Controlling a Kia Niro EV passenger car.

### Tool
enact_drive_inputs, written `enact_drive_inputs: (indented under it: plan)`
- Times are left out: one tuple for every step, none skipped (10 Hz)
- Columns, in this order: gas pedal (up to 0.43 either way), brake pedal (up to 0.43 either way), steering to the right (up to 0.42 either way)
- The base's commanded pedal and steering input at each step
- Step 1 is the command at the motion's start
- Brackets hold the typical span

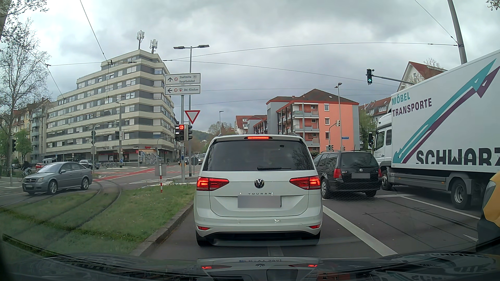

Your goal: Follow the waypoints while adhering to traffic rules and regulations

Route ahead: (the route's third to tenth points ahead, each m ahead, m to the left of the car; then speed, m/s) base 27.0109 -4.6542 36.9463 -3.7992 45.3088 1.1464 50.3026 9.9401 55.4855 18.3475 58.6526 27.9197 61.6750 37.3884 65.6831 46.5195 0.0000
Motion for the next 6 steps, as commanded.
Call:
enact_drive_inputs:
  plan:
    - [0.000, 0.244, -0.026]
    - [0.000, 0.244, -0.025]
    - [0.000, 0.244, -0.026]
    - [0.000, 0.244, -0.025]
    - [0.000, 0.244, -0.025]
    - [0.000, 0.244, -0.026]
